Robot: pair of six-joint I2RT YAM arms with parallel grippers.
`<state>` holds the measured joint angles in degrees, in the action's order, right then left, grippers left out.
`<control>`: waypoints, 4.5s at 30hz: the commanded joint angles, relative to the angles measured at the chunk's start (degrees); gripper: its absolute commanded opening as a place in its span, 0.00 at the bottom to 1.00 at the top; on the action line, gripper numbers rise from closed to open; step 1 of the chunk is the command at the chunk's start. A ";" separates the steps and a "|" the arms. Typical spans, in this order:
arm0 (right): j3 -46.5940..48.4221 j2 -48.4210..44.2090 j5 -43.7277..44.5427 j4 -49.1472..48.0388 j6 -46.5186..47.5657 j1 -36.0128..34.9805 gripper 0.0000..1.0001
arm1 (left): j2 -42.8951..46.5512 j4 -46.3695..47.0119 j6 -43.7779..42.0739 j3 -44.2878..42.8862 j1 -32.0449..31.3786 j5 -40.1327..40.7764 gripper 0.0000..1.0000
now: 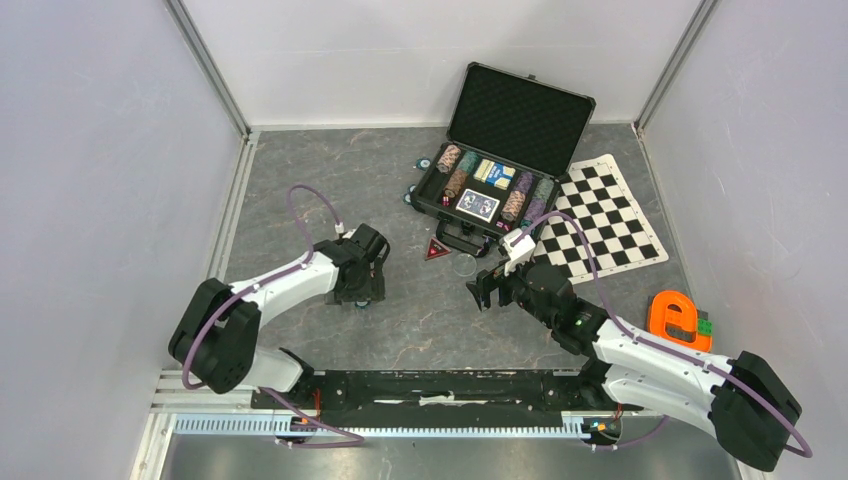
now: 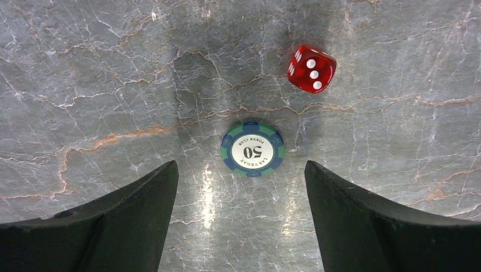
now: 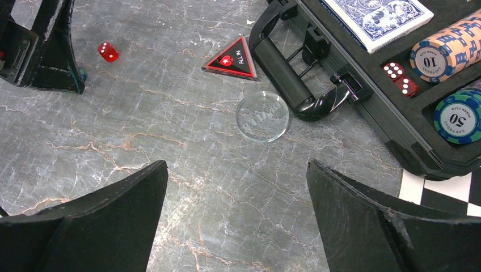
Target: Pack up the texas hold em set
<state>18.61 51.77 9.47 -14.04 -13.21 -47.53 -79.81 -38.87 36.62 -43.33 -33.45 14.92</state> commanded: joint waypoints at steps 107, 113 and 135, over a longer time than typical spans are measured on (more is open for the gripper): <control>27.68 25.88 -27.17 23.61 -18.42 12.99 0.82 | 9.81 38.40 -12.77 12.10 -12.07 -15.14 0.38; 29.76 28.54 -31.55 24.00 -21.93 12.99 0.80 | 10.97 41.01 -14.26 14.02 -12.84 -13.20 0.38; 34.73 42.92 -44.59 14.50 -36.27 9.65 0.58 | 16.56 44.91 -18.78 17.94 -15.32 -15.31 0.37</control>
<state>51.20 93.89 -32.62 3.31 -47.37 -37.32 -65.49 2.02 20.78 -26.26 -48.29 0.93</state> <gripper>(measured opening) 0.578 0.457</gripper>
